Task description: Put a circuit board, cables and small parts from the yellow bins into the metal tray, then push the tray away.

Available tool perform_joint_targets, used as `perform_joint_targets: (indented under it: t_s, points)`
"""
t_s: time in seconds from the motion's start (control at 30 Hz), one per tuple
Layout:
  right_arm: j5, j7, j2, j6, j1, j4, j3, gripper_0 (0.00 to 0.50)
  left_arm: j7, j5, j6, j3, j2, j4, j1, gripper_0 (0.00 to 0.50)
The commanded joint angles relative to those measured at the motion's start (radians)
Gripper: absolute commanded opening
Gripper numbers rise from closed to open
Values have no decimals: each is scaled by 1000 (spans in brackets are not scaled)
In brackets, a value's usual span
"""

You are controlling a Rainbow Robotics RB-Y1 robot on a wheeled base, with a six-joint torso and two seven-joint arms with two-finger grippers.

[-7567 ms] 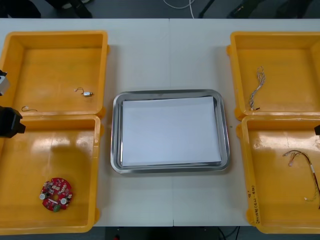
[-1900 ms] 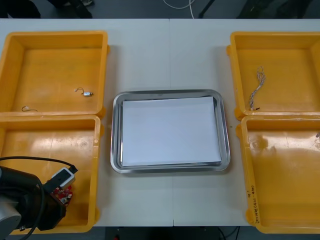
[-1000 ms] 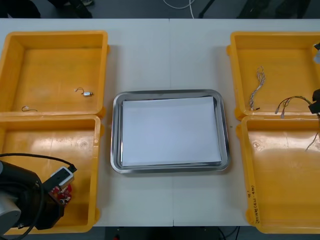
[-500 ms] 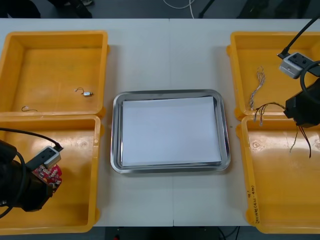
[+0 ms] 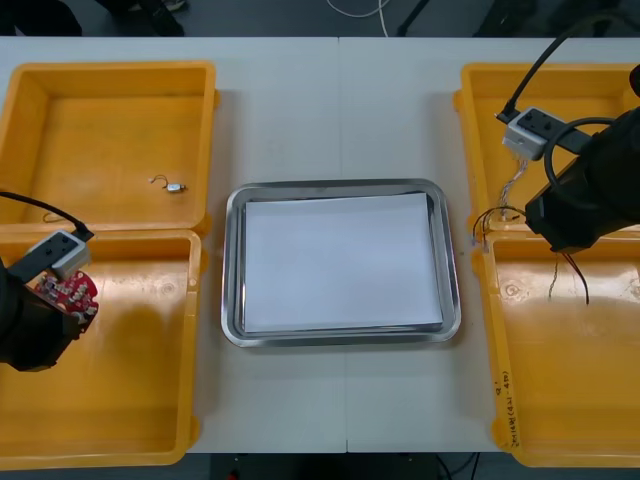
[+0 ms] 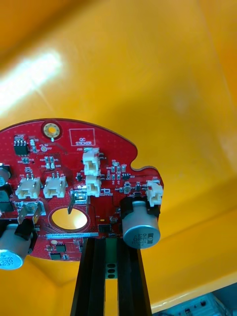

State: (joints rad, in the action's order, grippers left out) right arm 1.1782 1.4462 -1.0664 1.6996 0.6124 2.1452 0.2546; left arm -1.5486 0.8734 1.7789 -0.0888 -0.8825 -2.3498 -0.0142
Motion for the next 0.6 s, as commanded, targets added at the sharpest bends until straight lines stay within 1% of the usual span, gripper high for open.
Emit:
perform_joint_targets:
  t_s: [0.03, 0.1, 0.27, 0.47, 0.5, 0.6]
  points:
    - [9, -13, -21, -20, 79, 24, 64, 0, -134, 59, 42, -86, 23, -42, 66, 2]
    - [18, -16, -21, -20, 87, 24, 71, 0, -133, 75, 65, -109, 28, -46, 85, 1]
    - [46, -15, -21, -20, 93, 24, 71, 0, -123, 61, 141, -121, 43, -75, 143, 3]
    - [55, -16, -21, -15, 118, 25, 103, 0, -108, 75, 141, -120, 50, -92, 189, 2]
    - [55, -16, -21, -15, 122, 27, 107, 0, -102, 85, 141, -112, 50, -92, 204, 2]
    - [58, -16, -21, -15, 122, 30, 110, 0, -93, 85, 141, -74, 50, -92, 241, 3]
